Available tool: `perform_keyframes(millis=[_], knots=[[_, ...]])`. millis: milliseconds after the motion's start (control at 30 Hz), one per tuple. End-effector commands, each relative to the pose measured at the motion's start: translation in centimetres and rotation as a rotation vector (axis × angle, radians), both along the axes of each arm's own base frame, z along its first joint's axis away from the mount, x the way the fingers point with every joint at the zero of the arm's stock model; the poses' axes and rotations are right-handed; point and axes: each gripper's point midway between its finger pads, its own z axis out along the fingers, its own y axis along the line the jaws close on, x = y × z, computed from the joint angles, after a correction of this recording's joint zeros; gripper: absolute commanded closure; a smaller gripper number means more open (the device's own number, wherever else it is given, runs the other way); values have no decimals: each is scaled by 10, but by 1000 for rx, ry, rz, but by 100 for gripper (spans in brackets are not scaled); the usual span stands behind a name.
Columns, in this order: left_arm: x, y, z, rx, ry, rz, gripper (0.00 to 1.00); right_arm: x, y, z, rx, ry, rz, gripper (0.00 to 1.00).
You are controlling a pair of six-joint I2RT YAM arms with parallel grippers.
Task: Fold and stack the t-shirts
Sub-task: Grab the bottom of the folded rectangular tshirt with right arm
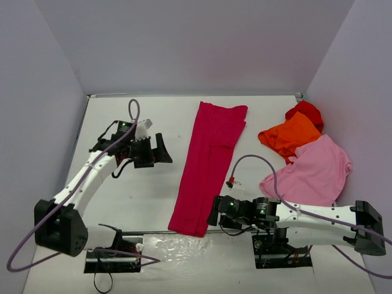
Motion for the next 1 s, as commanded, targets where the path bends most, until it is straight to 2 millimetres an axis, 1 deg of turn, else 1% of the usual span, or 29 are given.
perform_keyframes(millis=[0, 67, 133, 167, 233, 300, 367, 433, 467, 500, 567, 600, 633, 667, 700, 733, 800, 867, 900, 933, 967], knots=[[23, -44, 4, 70, -101, -168, 3, -3, 22, 16, 216, 41, -103, 37], [28, -75, 11, -9, -86, -235, 3, -8, 26, 7, 225, 65, -93, 36], [35, -90, 12, -71, -107, -266, 3, -11, 30, 3, 236, 82, -76, 36], [43, -98, 11, -64, -114, -263, 3, -14, 35, -1, 245, 92, -59, 36], [44, -112, -7, -16, -72, -313, 3, -14, 43, -7, 236, 89, -30, 36], [47, -127, -10, 9, -81, -358, 3, -14, 45, -17, 187, 89, -6, 36], [50, -146, -6, 6, -119, -391, 3, -13, 45, -24, 135, 82, 5, 37], [56, -158, -15, 20, -115, -419, 3, -7, 40, -26, 77, 47, -9, 39], [59, -163, -14, 29, -126, -428, 3, 0, 39, -22, 63, 13, -28, 42], [64, -169, -13, 32, -138, -439, 3, 12, 35, -18, 45, -21, -58, 50], [76, -183, -9, 26, -163, -461, 3, 42, 18, -10, -3, -86, -143, 80], [82, -187, -9, 29, -171, -463, 3, 60, 10, -1, -32, -129, -147, 91], [88, -191, -9, 32, -180, -465, 3, 78, 0, 7, -59, -163, -163, 100], [93, -195, -10, 35, -189, -469, 3, 94, -7, 18, -74, -186, -210, 100], [99, -198, -16, 45, -190, -473, 3, 113, -16, 38, -114, -245, -211, 100], [105, -200, -15, 58, -209, -483, 3, 130, -28, 51, -158, -288, -213, 100], [121, -200, -7, 97, -250, -482, 3, 157, -48, 68, -218, -315, -247, 100], [139, -198, -6, 134, -295, -476, 6, 169, -56, 76, -264, -332, -222, 100], [144, -197, -10, 130, -277, -475, 8, 173, -57, 78, -268, -335, -221, 100], [148, -199, -23, 102, -214, -478, 9, 177, -56, 82, -265, -338, -221, 100], [161, -200, -12, 26, -192, -453, 10, 179, -57, 80, -273, -332, -223, 100]])
